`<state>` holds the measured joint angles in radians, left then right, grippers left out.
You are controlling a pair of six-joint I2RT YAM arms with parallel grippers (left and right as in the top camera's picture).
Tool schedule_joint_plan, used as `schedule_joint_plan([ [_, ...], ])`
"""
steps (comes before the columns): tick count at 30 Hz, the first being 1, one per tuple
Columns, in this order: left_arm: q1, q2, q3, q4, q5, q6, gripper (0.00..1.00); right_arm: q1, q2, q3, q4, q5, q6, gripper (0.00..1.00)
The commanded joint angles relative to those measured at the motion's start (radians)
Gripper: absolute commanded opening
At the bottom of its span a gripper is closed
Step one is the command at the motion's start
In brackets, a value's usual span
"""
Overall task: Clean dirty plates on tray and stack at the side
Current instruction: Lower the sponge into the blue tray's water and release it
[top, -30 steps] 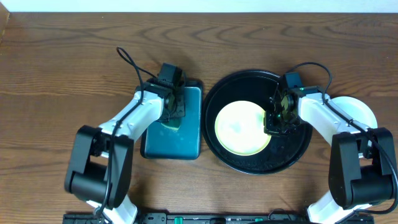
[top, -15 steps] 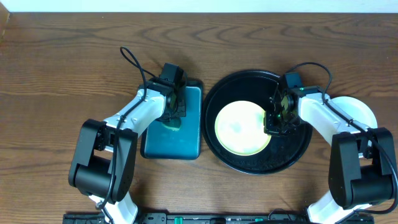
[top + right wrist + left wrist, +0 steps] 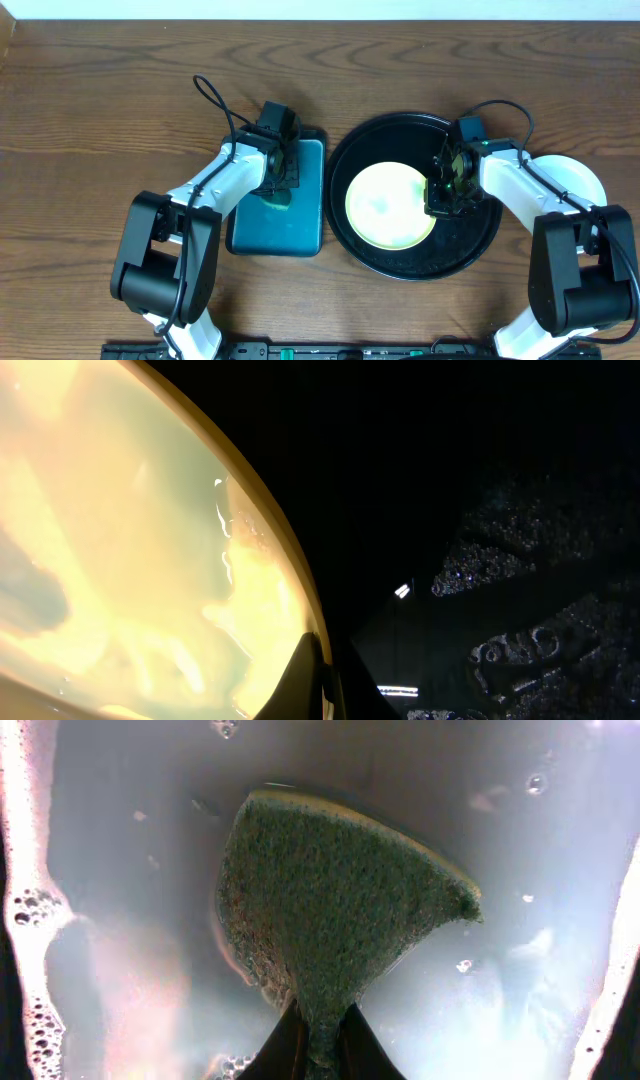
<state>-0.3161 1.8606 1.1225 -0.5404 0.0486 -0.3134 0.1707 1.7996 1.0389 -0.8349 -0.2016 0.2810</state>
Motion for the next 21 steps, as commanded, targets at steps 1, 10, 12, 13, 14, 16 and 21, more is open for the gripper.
schedule_joint_plan([
  [1, 0.003, 0.055, -0.030, -0.017, -0.016, 0.010, 0.07, 0.014, 0.005, -0.020, -0.014, 0.010, -0.005, 0.01],
  [10, 0.004, -0.175, -0.024, -0.012, -0.016, 0.010, 0.08, 0.014, 0.005, -0.020, -0.014, 0.010, -0.005, 0.01],
  [12, 0.004, -0.233, -0.024, -0.011, -0.016, 0.010, 0.08, 0.014, 0.005, -0.020, -0.014, 0.010, -0.005, 0.01],
  [13, 0.004, -0.260, -0.024, -0.012, -0.016, 0.010, 0.08, 0.014, 0.005, -0.020, -0.014, 0.010, -0.005, 0.01],
  [14, 0.004, -0.284, -0.024, -0.012, -0.016, 0.010, 0.08, 0.014, 0.005, -0.020, -0.014, 0.010, -0.005, 0.01],
  [16, 0.004, -0.325, -0.024, -0.012, -0.016, 0.010, 0.09, 0.014, 0.005, -0.020, -0.014, 0.010, -0.005, 0.01],
  [21, 0.003, -0.359, -0.025, -0.021, -0.016, 0.010, 0.12, 0.014, 0.005, -0.020, -0.014, 0.010, -0.005, 0.01],
])
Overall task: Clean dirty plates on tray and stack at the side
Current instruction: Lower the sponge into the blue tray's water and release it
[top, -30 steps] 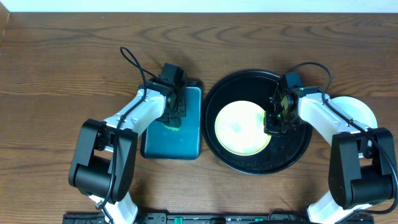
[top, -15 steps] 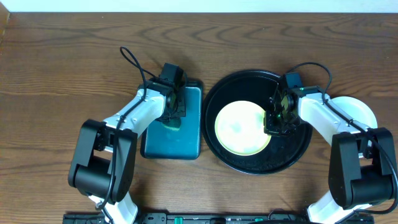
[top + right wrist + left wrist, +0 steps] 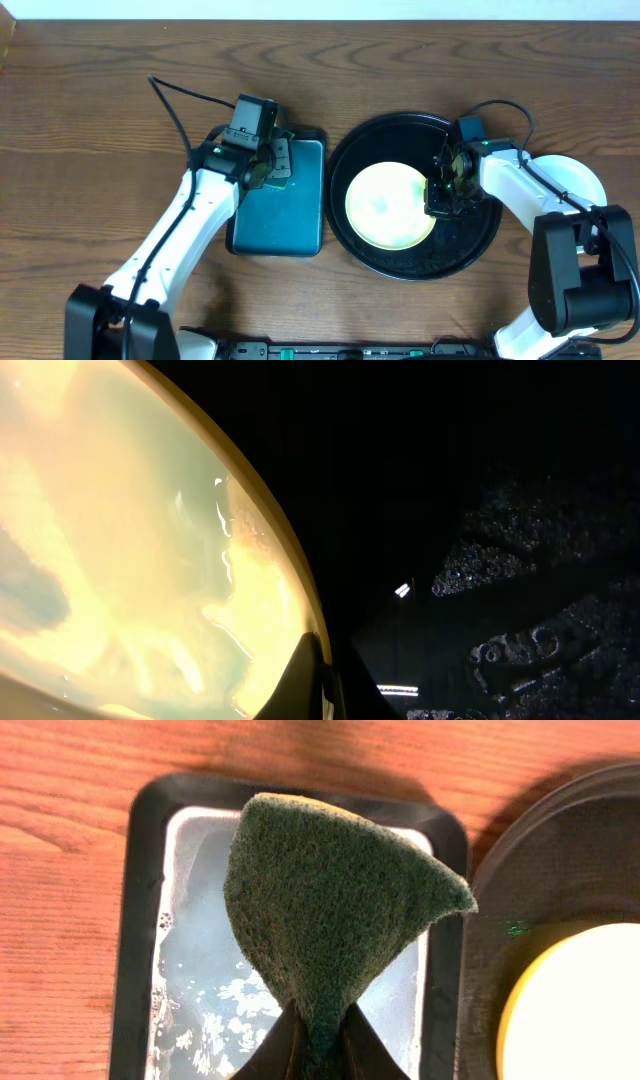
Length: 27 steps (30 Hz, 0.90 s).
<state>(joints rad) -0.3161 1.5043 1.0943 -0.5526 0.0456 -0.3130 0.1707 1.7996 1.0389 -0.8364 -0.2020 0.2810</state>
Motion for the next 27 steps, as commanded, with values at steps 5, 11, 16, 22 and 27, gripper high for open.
schedule_joint_plan([
  [5, 0.003, 0.014, 0.002, -0.019, -0.013, 0.010, 0.12, 0.014, 0.005, -0.020, -0.012, 0.010, -0.005, 0.01],
  [11, 0.003, 0.066, 0.002, -0.019, -0.013, 0.009, 0.12, 0.014, 0.005, -0.020, -0.011, 0.010, -0.005, 0.01],
  [16, 0.003, 0.133, 0.002, -0.019, -0.013, 0.009, 0.12, 0.014, 0.005, -0.020, -0.011, 0.010, -0.005, 0.01],
  [22, 0.003, 0.230, 0.002, -0.019, -0.013, 0.009, 0.12, 0.014, 0.005, -0.020, -0.011, 0.011, -0.005, 0.01],
  [27, 0.003, 0.312, 0.002, -0.018, -0.013, 0.009, 0.12, 0.014, 0.005, -0.020, -0.011, 0.010, -0.005, 0.01],
])
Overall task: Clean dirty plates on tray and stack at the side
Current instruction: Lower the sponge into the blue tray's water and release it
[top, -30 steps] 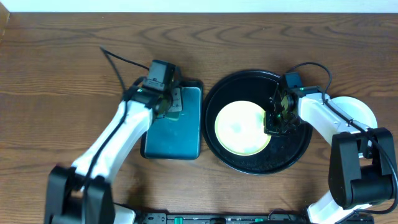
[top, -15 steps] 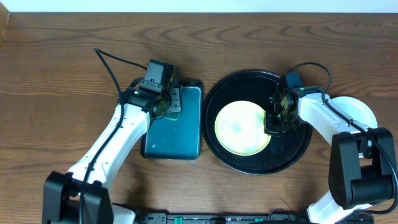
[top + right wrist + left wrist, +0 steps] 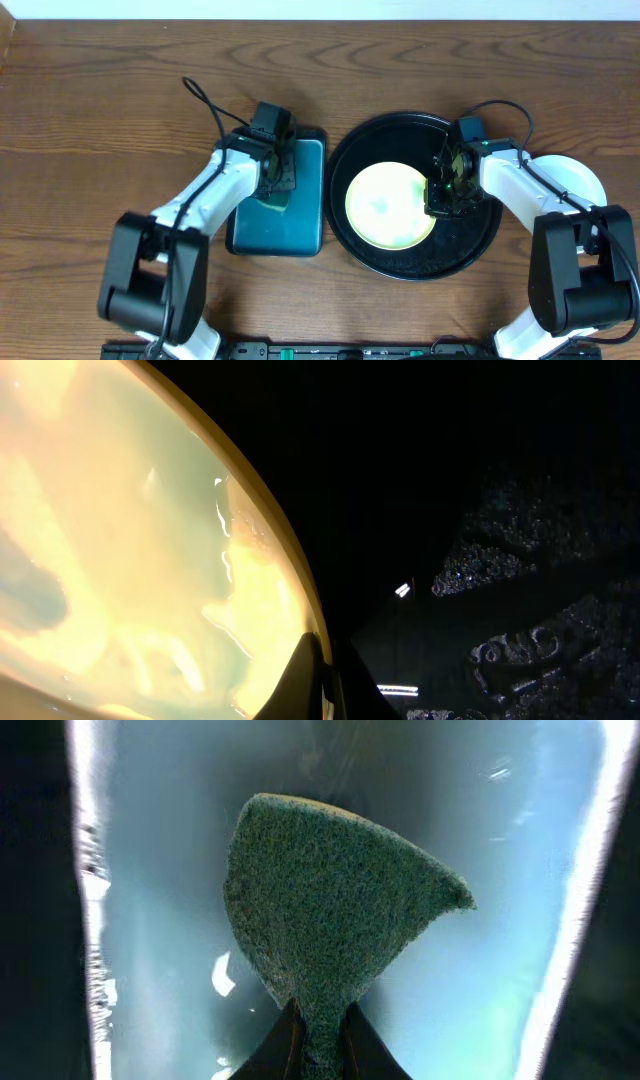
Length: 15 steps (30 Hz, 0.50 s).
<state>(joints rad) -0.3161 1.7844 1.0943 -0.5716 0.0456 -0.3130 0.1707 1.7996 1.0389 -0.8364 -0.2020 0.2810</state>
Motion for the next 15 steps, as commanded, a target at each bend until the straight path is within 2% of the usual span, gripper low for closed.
schedule_joint_plan([
  [1, 0.003, 0.045, 0.002, 0.000, -0.013, 0.009, 0.12, 0.014, 0.005, -0.020, -0.011, 0.010, -0.005, 0.01],
  [15, 0.003, 0.114, 0.002, 0.000, -0.012, 0.009, 0.12, 0.014, 0.005, -0.020, -0.011, 0.010, -0.005, 0.01],
])
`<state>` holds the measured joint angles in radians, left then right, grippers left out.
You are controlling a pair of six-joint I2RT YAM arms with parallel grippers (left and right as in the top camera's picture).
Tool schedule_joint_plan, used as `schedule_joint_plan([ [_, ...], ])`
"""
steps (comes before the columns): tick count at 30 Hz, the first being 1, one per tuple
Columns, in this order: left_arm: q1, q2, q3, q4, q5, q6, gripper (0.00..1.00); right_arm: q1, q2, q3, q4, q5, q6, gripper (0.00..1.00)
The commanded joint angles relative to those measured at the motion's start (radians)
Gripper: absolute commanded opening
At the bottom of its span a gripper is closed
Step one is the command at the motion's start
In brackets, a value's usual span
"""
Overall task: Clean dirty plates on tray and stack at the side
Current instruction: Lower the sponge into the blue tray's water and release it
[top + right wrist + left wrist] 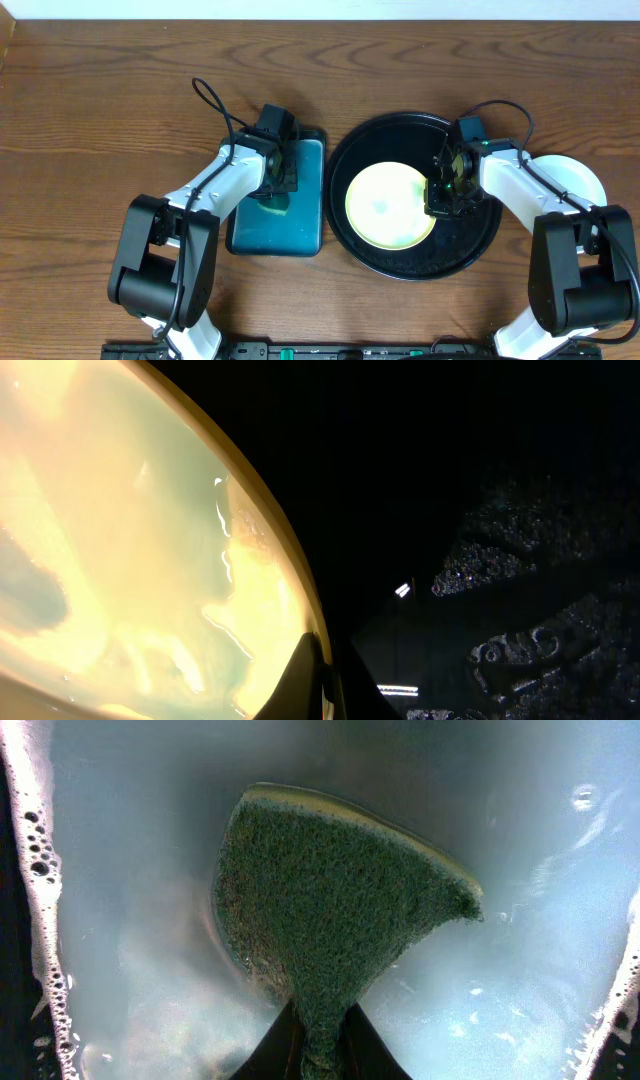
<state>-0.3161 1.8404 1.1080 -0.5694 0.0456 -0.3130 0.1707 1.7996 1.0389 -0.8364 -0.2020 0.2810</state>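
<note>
A yellow plate (390,206) lies in the round black tray (480,240). My right gripper (438,196) is shut on the plate's right rim (290,575), one finger over and one under it. A green scouring sponge (330,910) is pinched in my left gripper (318,1038), which is shut on it. The sponge is dipped into soapy water inside the dark rectangular basin (300,232), with foam (35,880) along the basin walls. In the overhead view the left gripper (276,185) sits low over the basin.
A white plate (578,180) rests on the wooden table to the right of the tray, partly under my right arm. Water drops (500,570) speckle the black tray floor beside the yellow plate. The basin and tray stand side by side, nearly touching.
My left gripper with the sponge has gone lower into the basin, and the sponge now presses into the foamy water. The right gripper and plate have not moved.
The sponge was first down in the basin's soapy water. Then my left gripper held it well above the basin, with the tray edge in sight. Then it was back inside the basin, and now it is dipped again. The right gripper kept its hold on the plate rim throughout.
</note>
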Motion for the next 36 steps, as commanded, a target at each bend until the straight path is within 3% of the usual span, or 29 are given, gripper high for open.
schedule_joint_plan([
  [1, 0.003, 0.058, -0.012, -0.002, -0.012, 0.009, 0.11, 0.014, 0.005, -0.020, -0.011, 0.010, -0.005, 0.01],
  [9, 0.003, 0.031, -0.010, -0.013, -0.002, 0.009, 0.08, 0.014, 0.005, -0.020, -0.012, 0.011, -0.005, 0.01],
  [23, 0.003, -0.266, -0.010, -0.004, -0.002, 0.010, 0.08, 0.014, 0.005, -0.020, -0.005, 0.010, -0.005, 0.01],
  [36, 0.003, -0.224, -0.014, -0.018, -0.002, 0.009, 0.10, 0.014, 0.005, -0.020, -0.005, 0.010, -0.005, 0.01],
])
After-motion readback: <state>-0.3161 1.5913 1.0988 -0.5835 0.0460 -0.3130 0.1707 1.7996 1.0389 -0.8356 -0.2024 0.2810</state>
